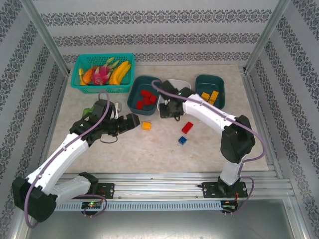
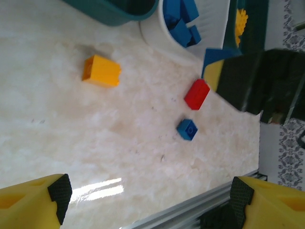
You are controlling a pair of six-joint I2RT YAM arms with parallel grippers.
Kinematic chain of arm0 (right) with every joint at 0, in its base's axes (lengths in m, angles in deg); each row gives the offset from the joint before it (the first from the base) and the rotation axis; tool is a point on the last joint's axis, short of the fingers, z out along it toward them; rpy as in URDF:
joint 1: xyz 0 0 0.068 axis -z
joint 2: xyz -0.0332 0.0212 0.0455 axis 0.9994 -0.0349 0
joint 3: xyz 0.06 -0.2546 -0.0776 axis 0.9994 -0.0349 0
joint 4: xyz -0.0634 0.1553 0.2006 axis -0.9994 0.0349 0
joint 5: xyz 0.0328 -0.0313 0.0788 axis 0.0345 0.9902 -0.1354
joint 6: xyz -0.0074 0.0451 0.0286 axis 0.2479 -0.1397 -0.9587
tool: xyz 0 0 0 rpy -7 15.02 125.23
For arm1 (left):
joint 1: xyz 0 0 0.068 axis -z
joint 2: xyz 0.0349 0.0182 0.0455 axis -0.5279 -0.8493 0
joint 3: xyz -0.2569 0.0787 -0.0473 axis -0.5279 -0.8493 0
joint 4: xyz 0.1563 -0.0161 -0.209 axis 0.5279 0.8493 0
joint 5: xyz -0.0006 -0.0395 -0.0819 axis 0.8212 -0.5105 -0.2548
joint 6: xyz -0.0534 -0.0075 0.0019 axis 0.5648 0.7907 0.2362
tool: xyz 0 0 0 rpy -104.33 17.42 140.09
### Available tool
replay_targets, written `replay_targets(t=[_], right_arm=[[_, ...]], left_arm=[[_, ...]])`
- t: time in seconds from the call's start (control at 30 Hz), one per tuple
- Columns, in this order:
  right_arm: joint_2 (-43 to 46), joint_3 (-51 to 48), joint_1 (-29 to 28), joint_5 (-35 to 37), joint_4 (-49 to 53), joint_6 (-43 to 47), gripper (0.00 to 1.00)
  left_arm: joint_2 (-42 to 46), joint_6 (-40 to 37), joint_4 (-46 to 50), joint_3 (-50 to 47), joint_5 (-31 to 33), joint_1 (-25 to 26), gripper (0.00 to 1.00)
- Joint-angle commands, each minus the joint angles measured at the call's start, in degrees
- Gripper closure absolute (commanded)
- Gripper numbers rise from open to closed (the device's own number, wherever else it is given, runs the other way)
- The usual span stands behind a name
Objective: Sort the legos into containers by color
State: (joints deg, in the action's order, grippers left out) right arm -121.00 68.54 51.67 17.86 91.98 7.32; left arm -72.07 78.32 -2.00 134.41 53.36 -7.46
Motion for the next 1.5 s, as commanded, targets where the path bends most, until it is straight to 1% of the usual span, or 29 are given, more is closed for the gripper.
replay_targets(t=[0.0,0.17,0.33,0.4,0.47,0.53,0.6,0.67,0.83,0.97,1.07,1.3,1.4,1.47], right_arm=[[-3.3,4.5,4.2,0.0,0.2,3.4,0.73],[-11.8,14.5,11.1,-5.6,-1.3,5.5,0.73],[-22.7,26.1,15.7,-9.7,0.5,8.6,0.72],[-27.1,30.3,17.1,-12.4,1.0,9.5,0.72],[-31.0,33.9,17.8,-15.1,1.7,9.9,0.72],[-35.5,39.4,17.8,-17.4,4.4,10.4,0.72],[-38.4,42.7,17.6,-18.4,5.8,10.6,0.71],[-40.0,44.0,17.5,-18.4,6.1,10.1,0.69],[-41.9,44.8,17.8,-19.1,5.9,7.9,0.61],[-41.9,45.7,17.8,-19.0,6.9,7.6,0.52],[-39.5,45.6,17.9,-17.9,7.2,7.6,0.46],[-28.9,45.1,18.0,-15.5,7.0,7.3,0.45],[-21.8,40.8,17.5,-14.2,5.8,7.0,0.46],[-15.4,35.1,17.0,-13.3,4.5,6.7,0.46]], left_arm=[[-4.8,0.8,-7.3,4.7,-0.4,0.7,0.11],[-14.0,-0.5,-8.7,12.7,-0.5,0.7,0.12],[-21.9,-2.3,-8.7,18.9,0.1,0.8,0.12],[-24.2,-2.7,-8.8,20.3,0.5,0.7,0.13],[-25.9,-2.8,-8.9,21.5,0.6,0.7,0.13],[-27.5,-3.0,-8.8,22.7,0.7,0.6,0.13],[-28.8,-2.9,-9.1,23.4,0.8,0.7,0.13],[-30.2,-3.1,-9.1,24.3,1.0,0.7,0.13],[-33.2,-3.6,-8.5,26.9,2.1,0.7,0.13],[-34.4,-3.9,-8.0,28.4,2.0,0.7,0.13],[-34.2,-3.9,-7.5,29.0,2.0,0.7,0.13],[-31.3,-4.5,-3.9,29.1,3.3,0.8,0.14],[-29.2,-5.9,-2.2,28.4,3.4,1.1,0.15],[-28.4,-7.8,-0.3,28.5,3.4,1.9,0.16]])
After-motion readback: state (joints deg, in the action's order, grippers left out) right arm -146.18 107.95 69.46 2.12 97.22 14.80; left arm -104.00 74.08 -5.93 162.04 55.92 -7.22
